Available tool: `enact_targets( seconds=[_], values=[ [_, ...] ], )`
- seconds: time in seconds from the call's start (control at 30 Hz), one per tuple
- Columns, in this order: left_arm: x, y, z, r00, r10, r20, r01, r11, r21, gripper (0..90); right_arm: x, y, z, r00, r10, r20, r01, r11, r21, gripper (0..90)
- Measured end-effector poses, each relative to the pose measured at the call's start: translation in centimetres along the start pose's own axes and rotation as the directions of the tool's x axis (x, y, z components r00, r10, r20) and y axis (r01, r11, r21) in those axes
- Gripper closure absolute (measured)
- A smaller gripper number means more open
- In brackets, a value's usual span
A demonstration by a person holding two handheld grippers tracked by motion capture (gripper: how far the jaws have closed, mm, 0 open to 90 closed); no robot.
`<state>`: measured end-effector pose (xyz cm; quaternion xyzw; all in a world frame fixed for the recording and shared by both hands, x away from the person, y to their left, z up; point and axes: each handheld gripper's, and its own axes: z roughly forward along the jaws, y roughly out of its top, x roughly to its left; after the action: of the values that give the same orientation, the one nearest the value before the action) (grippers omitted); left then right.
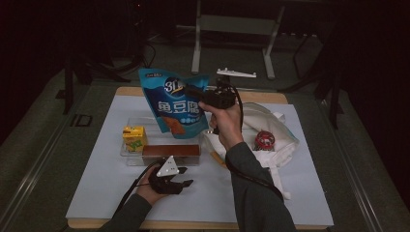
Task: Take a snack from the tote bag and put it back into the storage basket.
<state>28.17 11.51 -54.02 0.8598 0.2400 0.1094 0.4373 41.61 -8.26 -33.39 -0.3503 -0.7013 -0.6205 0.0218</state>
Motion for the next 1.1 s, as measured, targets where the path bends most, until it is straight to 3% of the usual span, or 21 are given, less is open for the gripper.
enact_targets(
  seconds=[0.57,0.9,1.1],
  values=[
    [0.0,0.0,0.0,1.0,-0.004,0.0,0.004,1.0,-0.007,47.1,0.2,-0.8,3.6,1.0,0.001,-0.009,-0.001,1.0,0.016,90.0],
    [0.0,0.0,0.0,1.0,-0.008,0.0,0.008,0.9999,-0.011,47.1,-0.4,-1.9,5.4,0.9996,0.028,0.011,-0.028,0.999,0.023,90.0],
    [0.0,0.0,0.0,1.0,-0.007,-0.002,0.007,0.9999,-0.011,47.1,-0.7,-2.9,6.4,0.9995,0.019,0.025,-0.02,0.999,0.047,90.0]
  ],
)
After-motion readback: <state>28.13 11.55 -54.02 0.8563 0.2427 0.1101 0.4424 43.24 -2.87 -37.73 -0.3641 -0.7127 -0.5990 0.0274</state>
